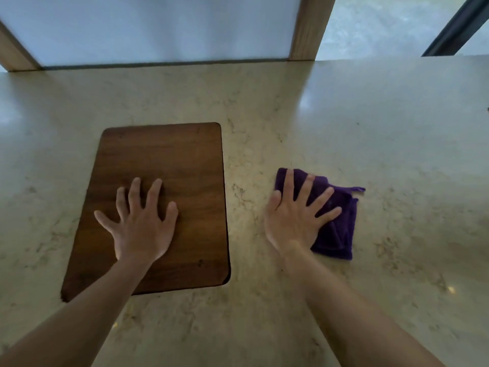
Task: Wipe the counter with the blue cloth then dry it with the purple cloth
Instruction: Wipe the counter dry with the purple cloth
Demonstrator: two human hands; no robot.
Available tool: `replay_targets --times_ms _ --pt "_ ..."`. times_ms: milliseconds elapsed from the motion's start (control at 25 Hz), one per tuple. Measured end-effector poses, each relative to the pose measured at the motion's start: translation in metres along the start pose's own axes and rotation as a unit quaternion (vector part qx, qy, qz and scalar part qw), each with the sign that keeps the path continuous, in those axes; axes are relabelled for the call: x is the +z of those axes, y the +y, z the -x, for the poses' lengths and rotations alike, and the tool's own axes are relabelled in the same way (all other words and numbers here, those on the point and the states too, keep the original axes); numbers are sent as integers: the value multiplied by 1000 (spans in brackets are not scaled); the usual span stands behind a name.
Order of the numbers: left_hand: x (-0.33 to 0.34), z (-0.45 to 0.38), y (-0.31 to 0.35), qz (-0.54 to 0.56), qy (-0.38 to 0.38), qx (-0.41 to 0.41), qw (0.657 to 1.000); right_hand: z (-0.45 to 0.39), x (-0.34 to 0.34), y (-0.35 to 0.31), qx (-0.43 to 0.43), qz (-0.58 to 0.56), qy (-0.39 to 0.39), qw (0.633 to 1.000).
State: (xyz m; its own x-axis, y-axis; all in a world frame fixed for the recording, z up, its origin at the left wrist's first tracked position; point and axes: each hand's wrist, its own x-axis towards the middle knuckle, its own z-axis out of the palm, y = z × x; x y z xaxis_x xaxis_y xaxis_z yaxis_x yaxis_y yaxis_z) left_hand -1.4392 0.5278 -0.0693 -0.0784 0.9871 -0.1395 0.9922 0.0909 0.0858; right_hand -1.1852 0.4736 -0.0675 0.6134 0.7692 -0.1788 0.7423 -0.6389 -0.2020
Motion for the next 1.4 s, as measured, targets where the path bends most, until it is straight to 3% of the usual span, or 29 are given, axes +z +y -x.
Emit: replay_targets --times_ms 160,280,480,600,720,880,1040,1400 --pt "4 0 -4 -10 1 0 1000 -124 -13 -53 50 -74 39 995" --pt "5 0 -3 -23 -9 -12 1000 -224 -29 -83 56 -58 50 996" --pt "3 -1 -1 -32 -13 -17 999 -331 -41 -118 -70 -4 27 997" --pt "3 -1 -1 -38 -8 -8 999 -345 -42 -140 -217 27 16 976" --pt "3 -2 -3 -36 -9 -8 999 -328 -38 -141 -350 66 5 934" --pt "2 -2 -3 -23 -12 -7 1000 -284 -36 -119 -320 107 -17 941" --pt "1 -3 -1 -16 -13 -8 1000 -212 -37 -81 -363 122 -45 923" --pt "-1 -4 -1 7 -1 6 1000 29 -21 53 -376 141 -59 914"
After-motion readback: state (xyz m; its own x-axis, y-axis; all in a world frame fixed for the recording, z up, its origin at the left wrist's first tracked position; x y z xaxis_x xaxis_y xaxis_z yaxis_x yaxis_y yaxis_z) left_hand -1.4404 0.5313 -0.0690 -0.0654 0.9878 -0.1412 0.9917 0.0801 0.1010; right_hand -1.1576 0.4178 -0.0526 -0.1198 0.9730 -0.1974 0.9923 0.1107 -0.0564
